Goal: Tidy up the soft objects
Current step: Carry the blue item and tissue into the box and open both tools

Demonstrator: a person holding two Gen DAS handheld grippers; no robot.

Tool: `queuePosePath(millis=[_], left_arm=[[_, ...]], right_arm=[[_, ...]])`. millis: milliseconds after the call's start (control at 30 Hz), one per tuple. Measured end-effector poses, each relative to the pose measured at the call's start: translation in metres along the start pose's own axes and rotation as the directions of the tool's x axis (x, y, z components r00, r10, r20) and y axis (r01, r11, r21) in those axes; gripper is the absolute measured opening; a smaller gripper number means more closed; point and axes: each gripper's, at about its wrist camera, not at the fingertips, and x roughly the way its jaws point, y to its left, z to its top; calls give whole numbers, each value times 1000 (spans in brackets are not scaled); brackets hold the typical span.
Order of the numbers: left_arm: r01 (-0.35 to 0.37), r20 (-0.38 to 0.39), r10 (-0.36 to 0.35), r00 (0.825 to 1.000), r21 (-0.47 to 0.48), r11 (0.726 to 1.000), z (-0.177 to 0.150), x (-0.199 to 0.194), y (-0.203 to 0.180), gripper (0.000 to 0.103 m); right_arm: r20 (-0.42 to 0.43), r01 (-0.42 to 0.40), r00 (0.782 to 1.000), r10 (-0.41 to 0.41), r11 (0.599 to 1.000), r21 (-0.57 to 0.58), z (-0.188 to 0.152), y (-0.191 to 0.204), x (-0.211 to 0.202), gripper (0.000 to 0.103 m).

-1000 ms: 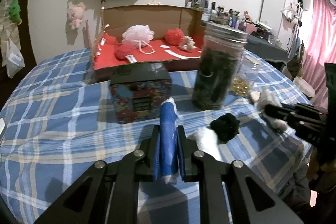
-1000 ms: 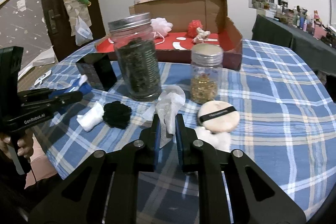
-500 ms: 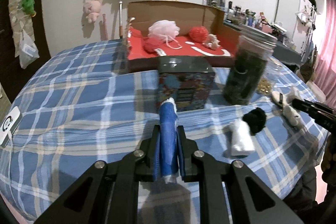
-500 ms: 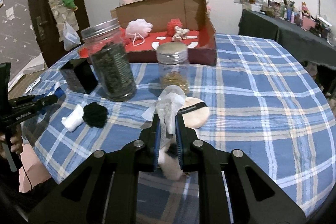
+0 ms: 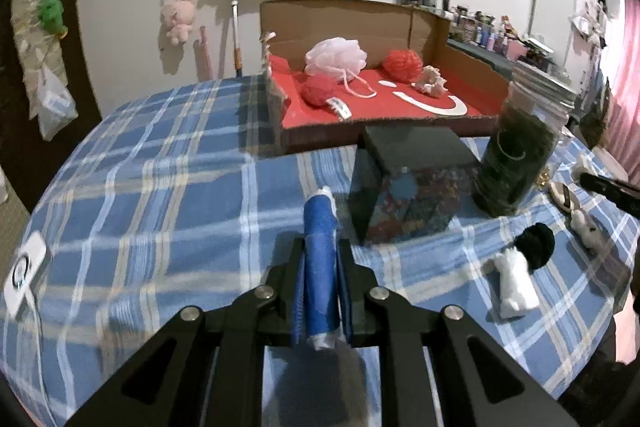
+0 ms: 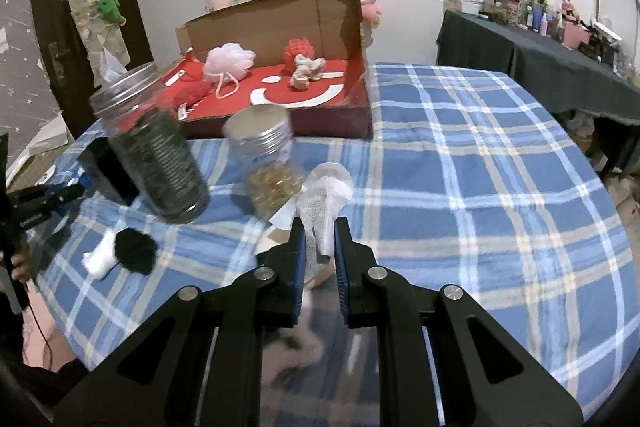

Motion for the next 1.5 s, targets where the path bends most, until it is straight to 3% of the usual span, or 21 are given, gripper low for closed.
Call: queuePosePath(millis=[333, 667, 767, 1033, 1133, 1500], left_arm=[[61, 32, -66, 997, 143, 988, 33, 16, 10, 15], [117, 37, -129, 991, 221, 968, 56, 36, 20, 15], [167, 38, -181, 983, 235, 958, 62, 39, 22, 15], [218, 29, -237, 971, 292, 931, 79, 45, 15, 15], [239, 26, -258, 966, 296, 925, 87, 47, 11, 15], [317, -10, -325, 946, 250, 915, 138, 63, -10, 15]], right_arm=[[-7, -6, 1000, 6, 998, -62, 30, -18, 20, 13], [-5, -102, 995, 103, 988, -120, 58, -25, 41, 13], [0, -132, 991, 134, 981, -141, 66, -24, 45, 13], [-18, -207, 978, 207, 963, -173, 81, -17, 58, 13], [-28, -257, 966, 256, 953, -162, 91, -17, 63, 13], [-110, -322, 946, 305, 919, -227, 144, 11, 86, 13]])
